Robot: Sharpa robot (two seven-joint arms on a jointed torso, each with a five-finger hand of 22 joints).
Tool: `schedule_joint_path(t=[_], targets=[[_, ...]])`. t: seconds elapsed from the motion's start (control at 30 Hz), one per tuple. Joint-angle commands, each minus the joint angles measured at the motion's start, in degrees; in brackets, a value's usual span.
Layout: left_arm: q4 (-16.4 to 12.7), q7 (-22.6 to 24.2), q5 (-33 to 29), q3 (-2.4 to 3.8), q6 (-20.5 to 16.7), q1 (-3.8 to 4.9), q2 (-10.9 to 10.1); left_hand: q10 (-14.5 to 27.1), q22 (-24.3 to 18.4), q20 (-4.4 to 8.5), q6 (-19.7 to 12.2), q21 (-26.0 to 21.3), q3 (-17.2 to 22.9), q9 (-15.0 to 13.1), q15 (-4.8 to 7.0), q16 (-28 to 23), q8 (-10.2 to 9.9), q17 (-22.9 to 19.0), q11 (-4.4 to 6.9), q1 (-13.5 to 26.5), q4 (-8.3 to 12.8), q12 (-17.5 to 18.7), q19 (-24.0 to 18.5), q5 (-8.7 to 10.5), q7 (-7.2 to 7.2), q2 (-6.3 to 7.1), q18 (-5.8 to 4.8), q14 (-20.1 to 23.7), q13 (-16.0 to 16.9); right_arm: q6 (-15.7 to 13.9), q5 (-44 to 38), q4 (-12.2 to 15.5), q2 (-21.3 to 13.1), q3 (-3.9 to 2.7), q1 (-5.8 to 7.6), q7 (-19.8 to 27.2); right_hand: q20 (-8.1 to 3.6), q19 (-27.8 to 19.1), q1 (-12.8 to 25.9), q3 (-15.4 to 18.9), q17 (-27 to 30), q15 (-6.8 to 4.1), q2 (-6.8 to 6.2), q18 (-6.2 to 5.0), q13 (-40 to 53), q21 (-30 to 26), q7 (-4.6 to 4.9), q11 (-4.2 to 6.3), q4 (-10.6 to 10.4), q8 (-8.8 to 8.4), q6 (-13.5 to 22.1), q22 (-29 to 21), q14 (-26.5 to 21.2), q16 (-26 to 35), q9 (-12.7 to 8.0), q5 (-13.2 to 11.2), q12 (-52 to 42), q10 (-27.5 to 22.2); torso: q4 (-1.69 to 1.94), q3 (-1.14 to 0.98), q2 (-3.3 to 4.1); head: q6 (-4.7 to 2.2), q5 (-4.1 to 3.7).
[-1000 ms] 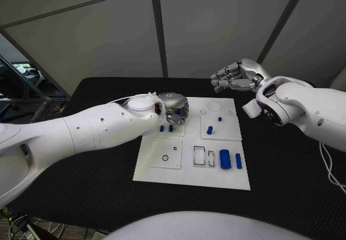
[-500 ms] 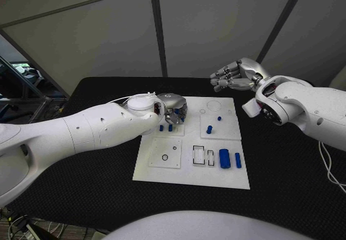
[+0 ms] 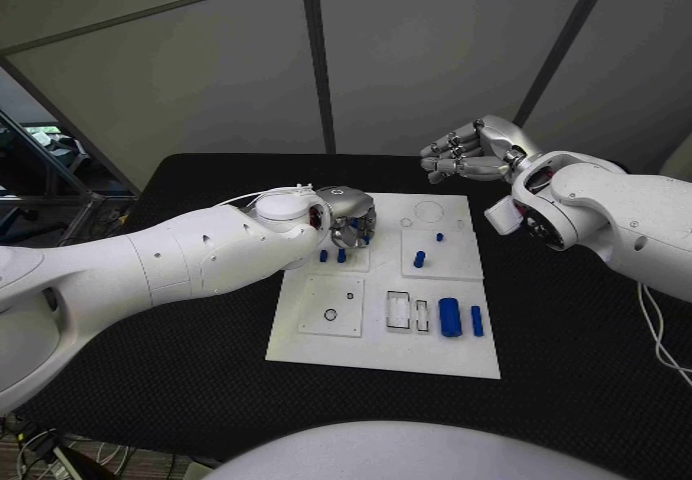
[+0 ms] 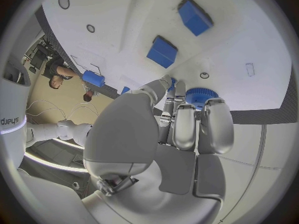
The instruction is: Assemble the parts on the task board
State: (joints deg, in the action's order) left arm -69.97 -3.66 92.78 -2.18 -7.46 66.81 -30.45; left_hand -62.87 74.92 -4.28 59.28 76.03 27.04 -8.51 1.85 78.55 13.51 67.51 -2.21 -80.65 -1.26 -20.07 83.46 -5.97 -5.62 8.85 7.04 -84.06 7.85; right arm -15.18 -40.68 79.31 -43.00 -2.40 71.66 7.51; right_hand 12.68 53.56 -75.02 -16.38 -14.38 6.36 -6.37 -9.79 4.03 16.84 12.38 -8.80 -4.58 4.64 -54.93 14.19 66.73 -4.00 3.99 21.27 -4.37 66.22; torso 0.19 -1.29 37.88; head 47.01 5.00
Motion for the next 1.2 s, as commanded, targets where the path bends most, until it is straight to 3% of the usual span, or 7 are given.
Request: schedule_joint_path(t=[0.03, 0.33, 0.57, 0.73, 0.93, 1.1, 1.2], targets=[[-0.05, 1.73, 0.45, -0.02, -0.97, 0.02, -0.03, -1.03, 3.87, 0.35, 0.88, 0.45, 0.51, -0.18, 0.29, 0.21, -0.42, -0.02, 0.03, 0.39, 0.17, 0.69, 0.09, -0.08, 0.05, -0.69, -3.63, -1.26, -0.12, 0.14, 0.0, 0.01, 0.06, -0.03, 0.12, 0.58, -0.11, 0.37, -0.21, 0.03, 0.06, -0.14, 0.3, -0.65, -0.1, -0.13, 0.07, 0.14, 0.42, 0.16, -0.18, -0.07, -0.18, 0.19, 0.05, 0.22, -0.26, -0.38, -0.01, 0.0, -0.03, -0.01, 0.15], [-1.62, 2.09, -1.16, 0.3, -2.55, -0.13, -1.48, -2.28, 4.03, 0.2, 1.21, 0.44, 1.02, -0.12, -0.16, 0.25, -1.53, -0.26, -0.42, 0.55, 0.97, 2.68, 0.08, -0.09, -0.69, -0.54, -3.67, -1.24, -0.38, 0.14, 0.0, 0.05, -0.06, -0.03, 0.12, 0.61, -0.12, 0.43, -0.17, 0.01, 0.09, -0.13, 0.36, -0.64, -0.1, -0.2, 0.08, 0.13, 0.36, 0.16, -0.17, -0.11, -0.16, 0.19, 0.04, 0.26, -0.27, -0.37, 0.03, 0.03, -0.05, -0.18, 0.07], [-3.74, 2.04, -1.81, 3.23, -3.78, -0.39, -3.48, -2.45, 3.91, 0.05, 1.19, 0.23, 1.13, -0.08, -0.37, 0.21, -1.9, -0.4, -0.68, 0.65, 1.19, 3.25, -0.04, -0.09, -0.97, -0.38, -3.63, -1.19, -0.43, 0.13, 0.0, -0.1, -0.17, -0.03, 0.12, 0.62, -0.12, 0.43, -0.17, 0.01, 0.09, -0.13, 0.36, -0.64, -0.1, -0.2, 0.08, 0.13, 0.36, 0.16, -0.17, -0.11, -0.16, 0.19, 0.04, 0.26, -0.27, -0.37, 0.08, 0.05, -0.07, -0.51, 0.14], [-5.5, 1.7, -1.89, 4.62, -4.21, -0.45, -5.03, -2.56, 3.92, -0.02, 1.26, 0.21, 1.17, -0.08, -0.45, 0.25, -2.02, -0.37, -0.77, 0.71, 1.25, 3.46, -0.05, -0.09, -1.05, -0.34, -3.62, -1.19, -0.44, 0.13, 0.0, -0.25, -0.18, -0.03, 0.12, 0.65, -0.12, 0.43, -0.17, 0.01, 0.09, -0.13, 0.36, -0.64, -0.1, -0.2, 0.08, 0.13, 0.36, 0.16, -0.17, -0.11, -0.16, 0.19, 0.04, 0.26, -0.27, -0.37, 0.07, -0.04, -0.09, -0.95, 0.31], [-6.48, 1.01, -1.92, 5.05, -3.22, -0.57, -6.87, -2.69, 3.93, -0.07, 1.37, 0.2, 1.16, -0.09, -0.51, 0.26, -2.09, -0.4, -0.84, 0.82, 1.27, 3.61, -0.05, -0.07, -1.11, -0.29, -3.62, -1.19, -0.43, 0.15, 0.0, -0.43, -0.1, -0.03, 0.11, 0.63, -0.12, 0.43, -0.17, 0.01, 0.09, -0.13, 0.36, -0.64, -0.1, -0.2, 0.08, 0.13, 0.36, 0.16, -0.17, -0.11, -0.16, 0.19, 0.04, 0.26, -0.27, -0.37, 0.0, -0.04, -0.08, -0.99, 0.45], [-6.86, 0.53, -1.94, 5.11, -2.45, -1.18, -8.3, -2.82, 3.97, -0.13, 1.47, 0.23, 1.14, -0.1, -0.56, 0.29, -2.17, -0.38, -0.88, 0.96, 1.27, 3.77, -0.04, -0.05, -1.14, -0.23, -3.63, -1.19, -0.43, 0.13, 0.0, -0.58, -0.13, -0.03, 0.11, 0.6, -0.12, 0.43, -0.17, 0.01, 0.09, -0.13, 0.36, -0.64, -0.1, -0.2, 0.08, 0.13, 0.36, 0.16, -0.17, -0.11, -0.16, 0.19, 0.04, 0.26, -0.27, -0.37, 0.19, -0.03, -0.1, -0.99, 0.44], [-6.96, 0.28, -1.95, 5.12, -2.03, -1.51, -9.01, -2.86, 3.98, -0.15, 1.5, 0.23, 1.12, -0.1, -0.58, 0.29, -2.21, -0.39, -0.9, 1.02, 1.26, 3.83, -0.04, -0.04, -1.15, -0.21, -3.63, -1.19, -0.42, 0.13, 0.0, -0.66, -0.1, -0.02, 0.11, 0.62, -0.12, 0.43, -0.17, 0.01, 0.09, -0.13, 0.36, -0.64, -0.1, -0.2, 0.08, 0.13, 0.36, 0.16, -0.17, -0.11, -0.16, 0.19, 0.04, 0.26, -0.27, -0.37, 0.02, -0.01, -0.06, -1.06, 0.75]])
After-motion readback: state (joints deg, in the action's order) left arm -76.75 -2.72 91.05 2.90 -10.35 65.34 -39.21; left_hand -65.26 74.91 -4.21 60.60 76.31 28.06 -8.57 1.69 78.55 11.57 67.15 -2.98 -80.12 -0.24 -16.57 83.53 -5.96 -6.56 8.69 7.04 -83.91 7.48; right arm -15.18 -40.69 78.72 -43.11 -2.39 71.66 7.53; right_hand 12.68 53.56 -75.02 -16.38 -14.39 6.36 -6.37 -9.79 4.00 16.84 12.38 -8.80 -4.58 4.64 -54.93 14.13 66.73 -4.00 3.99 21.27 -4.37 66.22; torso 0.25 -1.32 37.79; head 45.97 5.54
